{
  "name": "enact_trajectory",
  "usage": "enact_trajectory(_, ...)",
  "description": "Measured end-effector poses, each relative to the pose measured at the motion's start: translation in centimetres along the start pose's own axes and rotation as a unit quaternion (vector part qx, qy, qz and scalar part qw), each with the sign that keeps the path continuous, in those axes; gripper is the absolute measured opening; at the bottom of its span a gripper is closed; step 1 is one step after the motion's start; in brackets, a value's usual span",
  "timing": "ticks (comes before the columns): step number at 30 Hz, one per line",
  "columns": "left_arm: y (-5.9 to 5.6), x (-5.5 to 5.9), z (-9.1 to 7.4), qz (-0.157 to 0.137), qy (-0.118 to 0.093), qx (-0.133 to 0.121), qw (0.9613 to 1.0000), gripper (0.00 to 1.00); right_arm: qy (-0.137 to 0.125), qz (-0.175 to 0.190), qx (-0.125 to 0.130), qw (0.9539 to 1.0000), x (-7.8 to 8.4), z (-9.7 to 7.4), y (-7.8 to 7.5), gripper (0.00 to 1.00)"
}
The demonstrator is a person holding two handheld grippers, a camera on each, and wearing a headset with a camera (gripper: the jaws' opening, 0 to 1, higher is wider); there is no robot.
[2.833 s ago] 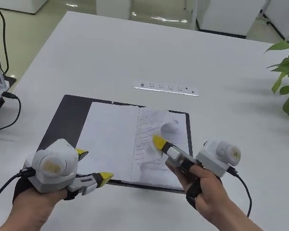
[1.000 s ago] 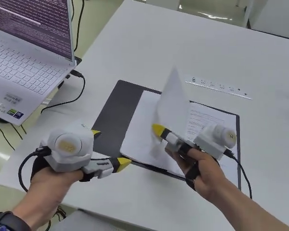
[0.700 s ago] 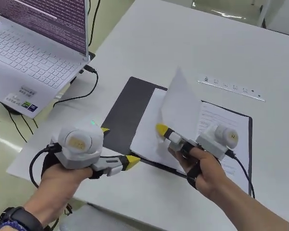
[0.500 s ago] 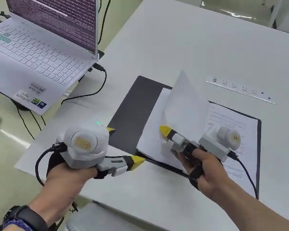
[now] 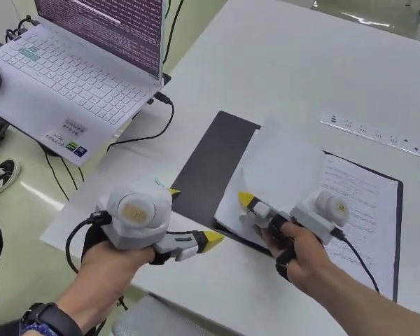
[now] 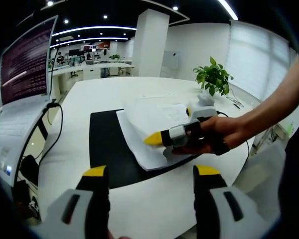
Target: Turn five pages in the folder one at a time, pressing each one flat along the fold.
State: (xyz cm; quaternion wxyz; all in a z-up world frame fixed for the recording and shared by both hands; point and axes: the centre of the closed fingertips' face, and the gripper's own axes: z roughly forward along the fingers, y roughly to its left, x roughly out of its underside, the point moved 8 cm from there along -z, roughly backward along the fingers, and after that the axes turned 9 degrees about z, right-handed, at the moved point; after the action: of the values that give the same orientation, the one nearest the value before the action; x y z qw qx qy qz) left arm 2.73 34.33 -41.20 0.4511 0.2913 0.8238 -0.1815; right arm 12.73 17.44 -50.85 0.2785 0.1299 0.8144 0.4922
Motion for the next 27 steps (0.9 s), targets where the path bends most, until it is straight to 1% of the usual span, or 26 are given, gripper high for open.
enact_trajectory(4, 0.0, 0.0, 0.0, -0.003, 0.000, -0.002, 1.0000, 0.68, 0.006, 0.012, 0.009, 0.9999, 0.3, 0.6, -0.6, 0.04)
enact_trajectory(7, 0.0, 0.0, 0.1, -0.002, 0.001, -0.003, 1.0000, 0.68, 0.006, 0.018, 0.010, 0.9998, 0.4, 0.9, -1.0, 0.06)
enact_trajectory(10, 0.0, 0.1, 0.1, -0.001, 0.002, -0.003, 1.0000, 0.67, 0.007, 0.025, 0.008, 0.9996, 0.5, 0.8, -0.7, 0.10)
enact_trajectory(15, -0.2, 0.1, 0.3, -0.001, 0.003, 0.000, 1.0000, 0.67, 0.017, 0.027, -0.003, 0.9995, 0.8, 0.6, -0.2, 0.21)
enact_trajectory(17, -0.2, 0.2, 0.6, 0.001, 0.007, 0.001, 1.0000, 0.68, 0.020, 0.022, -0.006, 0.9995, 0.9, 0.2, -0.1, 0.21)
enact_trajectory(20, -0.4, 0.3, 0.9, 0.002, 0.011, 0.005, 0.9999, 0.67, 0.022, 0.022, -0.015, 0.9994, 1.0, -0.7, 0.0, 0.26)
enact_trajectory(23, -0.5, 0.3, 1.2, 0.004, 0.013, 0.009, 0.9999, 0.66, 0.012, 0.018, -0.020, 0.9996, 0.7, -2.0, 0.3, 0.28)
enact_trajectory(25, -0.6, 0.2, 1.5, 0.005, 0.011, 0.012, 0.9999, 0.66, 0.002, 0.014, -0.024, 0.9996, 0.5, -3.1, 0.9, 0.29)
enact_trajectory(27, -0.9, 0.0, 1.7, 0.010, 0.010, 0.015, 0.9998, 0.65, -0.007, 0.015, -0.026, 0.9995, 0.1, -3.8, 0.8, 0.30)
